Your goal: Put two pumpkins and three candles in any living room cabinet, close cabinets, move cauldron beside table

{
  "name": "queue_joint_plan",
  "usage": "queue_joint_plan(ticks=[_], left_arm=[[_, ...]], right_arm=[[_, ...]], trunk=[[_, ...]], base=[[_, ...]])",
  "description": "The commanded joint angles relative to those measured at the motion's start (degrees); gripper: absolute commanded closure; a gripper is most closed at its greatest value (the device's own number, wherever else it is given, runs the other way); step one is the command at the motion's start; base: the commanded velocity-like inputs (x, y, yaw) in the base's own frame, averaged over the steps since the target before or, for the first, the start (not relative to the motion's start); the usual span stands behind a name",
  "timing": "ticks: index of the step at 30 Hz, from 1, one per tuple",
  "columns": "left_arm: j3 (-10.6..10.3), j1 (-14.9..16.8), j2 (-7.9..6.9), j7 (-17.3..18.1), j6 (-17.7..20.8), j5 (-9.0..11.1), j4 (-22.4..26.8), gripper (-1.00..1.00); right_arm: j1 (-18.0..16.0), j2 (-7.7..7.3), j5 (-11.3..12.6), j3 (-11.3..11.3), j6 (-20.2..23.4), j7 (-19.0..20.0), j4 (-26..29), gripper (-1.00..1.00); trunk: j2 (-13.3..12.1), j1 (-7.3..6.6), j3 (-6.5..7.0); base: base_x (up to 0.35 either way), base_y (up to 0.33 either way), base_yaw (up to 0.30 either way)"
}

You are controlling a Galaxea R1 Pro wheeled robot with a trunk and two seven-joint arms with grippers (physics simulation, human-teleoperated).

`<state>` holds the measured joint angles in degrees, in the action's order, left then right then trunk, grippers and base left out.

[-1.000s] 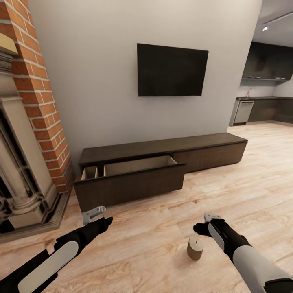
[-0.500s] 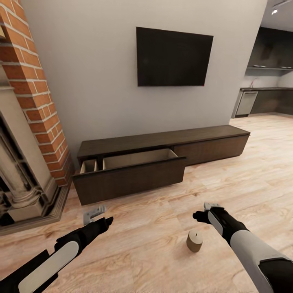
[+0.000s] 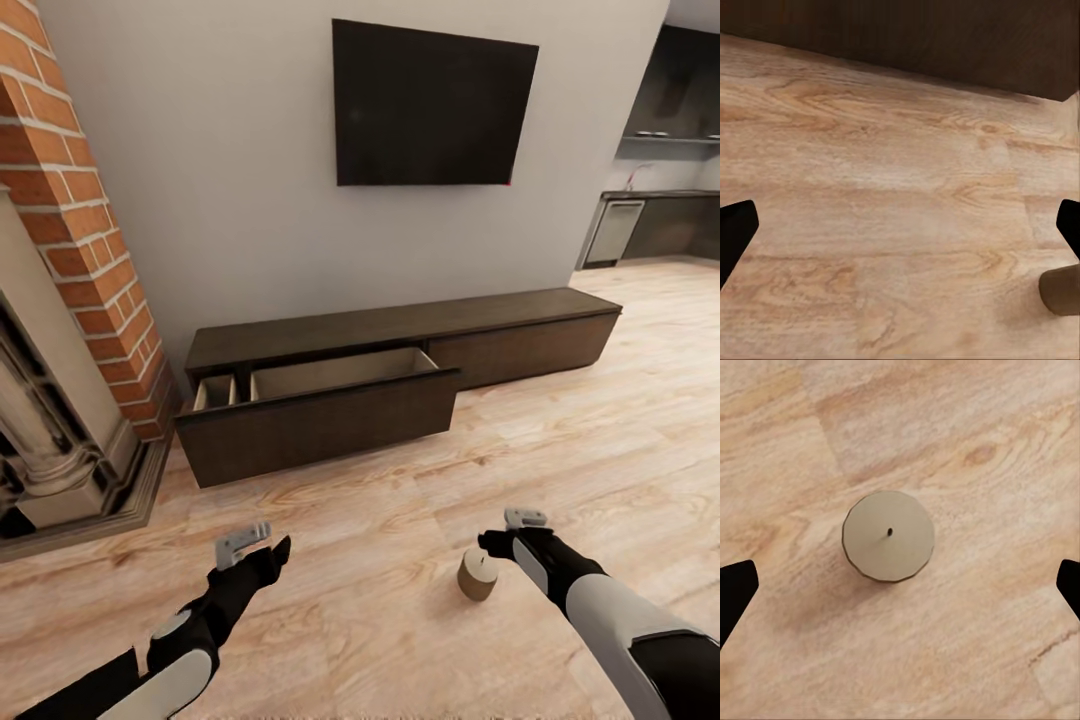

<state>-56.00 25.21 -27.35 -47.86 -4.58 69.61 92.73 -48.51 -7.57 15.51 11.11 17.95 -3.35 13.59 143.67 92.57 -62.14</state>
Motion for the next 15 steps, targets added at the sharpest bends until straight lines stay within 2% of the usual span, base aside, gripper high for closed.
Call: queue_joint_plan(ticks=[1,2,3,13,15], left_arm=[[-0.3,0.1,-0.01,-0.2,-0.7,-0.5,0.1,-1.00],[-0.7,0.1,0.09,-0.3,-1.1,-3.2,0.1,-1.00],[-0.7,0.1,0.11,-0.3,-1.2,-3.6,0.1,-1.00],[-0.8,0.1,0.18,-0.3,-1.3,-4.1,0.1,-1.00],[-0.8,0.1,0.20,-0.3,-1.3,-4.1,0.1,-1.00]], right_arm=[[0.0,-0.03,0.6,0.5,0.2,-0.3,0.1,-1.00],[0.0,-0.04,0.6,0.5,-0.3,-0.3,0.0,-1.00],[0.0,-0.05,0.6,0.5,-0.4,-0.3,0.0,-1.00],[0.0,-0.08,0.7,1.4,-1.2,-0.1,0.2,-1.00],[0.0,-0.08,0.6,1.5,-1.4,0.8,0.2,-1.00]], trunk=[[0.0,0.01,-0.28],[0.1,0.04,-0.50],[0.1,0.06,-0.72],[0.2,0.32,-2.94],[0.2,0.32,-2.94]], base=[[0.000,0.000,0.000],[0.000,0.000,0.000],[0.000,0.000,0.000],[0.000,0.000,0.000],[0.000,0.000,0.000]])
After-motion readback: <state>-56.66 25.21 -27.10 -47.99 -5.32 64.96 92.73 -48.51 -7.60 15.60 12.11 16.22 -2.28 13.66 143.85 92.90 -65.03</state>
